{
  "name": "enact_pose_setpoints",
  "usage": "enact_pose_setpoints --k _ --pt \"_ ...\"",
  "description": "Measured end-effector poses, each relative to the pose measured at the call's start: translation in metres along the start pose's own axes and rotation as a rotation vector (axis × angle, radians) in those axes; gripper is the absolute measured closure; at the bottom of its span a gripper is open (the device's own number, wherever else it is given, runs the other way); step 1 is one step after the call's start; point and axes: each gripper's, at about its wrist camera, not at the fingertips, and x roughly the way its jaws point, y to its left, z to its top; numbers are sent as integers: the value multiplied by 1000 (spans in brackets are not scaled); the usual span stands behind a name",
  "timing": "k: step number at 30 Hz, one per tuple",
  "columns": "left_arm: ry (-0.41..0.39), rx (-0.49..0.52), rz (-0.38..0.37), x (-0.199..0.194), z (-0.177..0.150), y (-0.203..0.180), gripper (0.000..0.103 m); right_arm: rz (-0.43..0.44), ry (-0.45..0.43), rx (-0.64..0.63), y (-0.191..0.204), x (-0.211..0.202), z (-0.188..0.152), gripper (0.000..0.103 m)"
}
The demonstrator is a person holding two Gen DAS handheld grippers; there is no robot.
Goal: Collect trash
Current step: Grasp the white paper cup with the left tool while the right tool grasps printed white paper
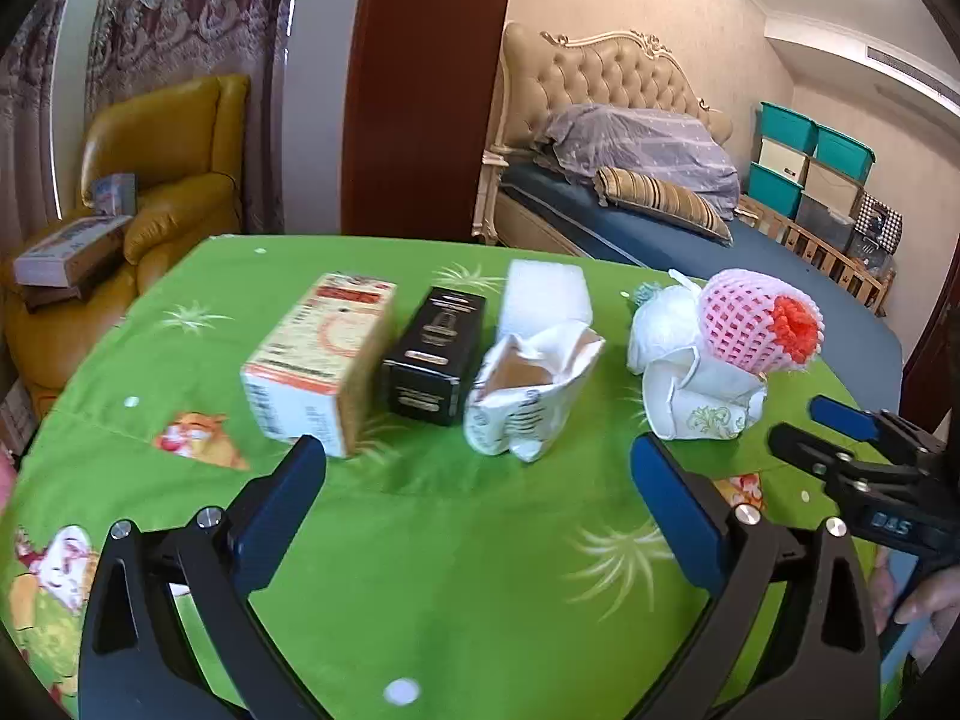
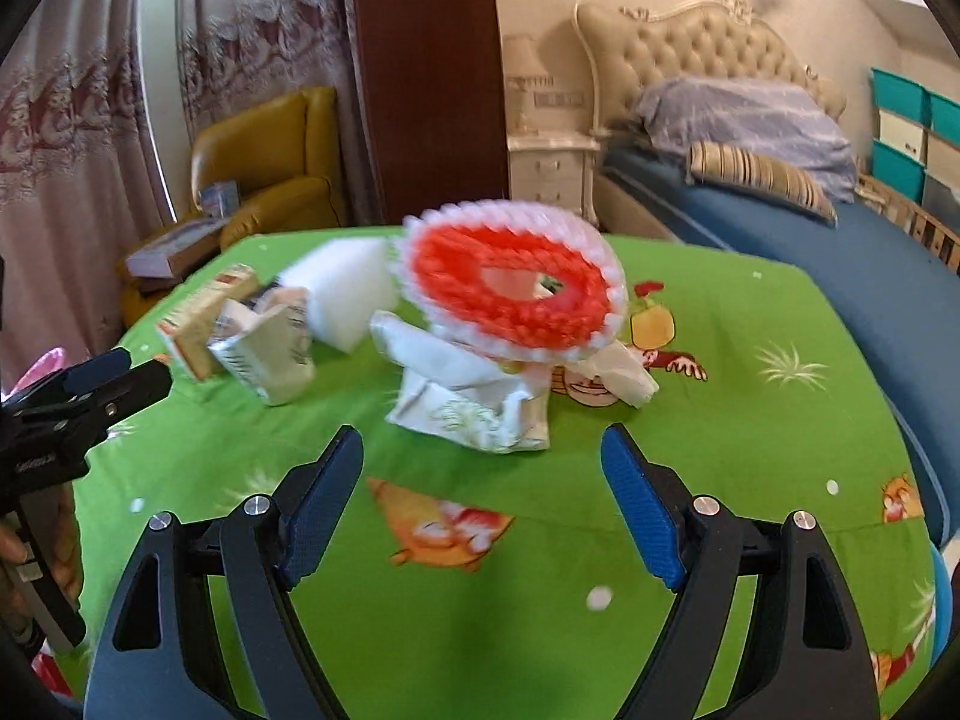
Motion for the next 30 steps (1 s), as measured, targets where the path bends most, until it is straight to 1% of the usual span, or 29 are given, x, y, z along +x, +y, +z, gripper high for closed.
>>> enact_pose_setpoints --k 5,7,8,9,10,11,12,15,18,22,26,27,28,30 --pt "30 -4 -27 20 8 -7 5 25 58 1 3 27 15 27" --pt "40 1 -35 25 10 -9 5 27 84 -7 5 36 17 34" --pt "39 1 -37 24 11 -7 5 42 91 -4 5 39 17 37" --pt "38 2 -38 25 11 -7 5 51 101 -3 5 40 15 47" --pt "40 5 -36 27 11 -7 5 51 116 1 5 42 13 60" --pt "43 7 -34 29 11 -7 5 48 113 10 4 40 10 67" --pt "43 5 -33 28 11 -6 5 68 112 20 3 38 7 82" --pt "49 2 -40 28 11 -5 5 93 90 43 -1 23 -4 84" --pt "50 18 -26 32 11 -11 5 100 71 42 -3 5 -16 85" --pt "46 42 4 39 15 -24 10 102 64 63 -8 -11 -29 85" --pt "53 93 58 51 18 -37 19 82 46 70 -11 -26 -38 85" --pt "65 105 65 55 19 -40 20 85 44 77 -11 -31 -42 85" --pt "78 113 62 59 19 -43 25 90 44 84 -13 -33 -44 85" --pt "89 123 62 61 19 -45 40 100 45 100 -15 -39 -50 85"
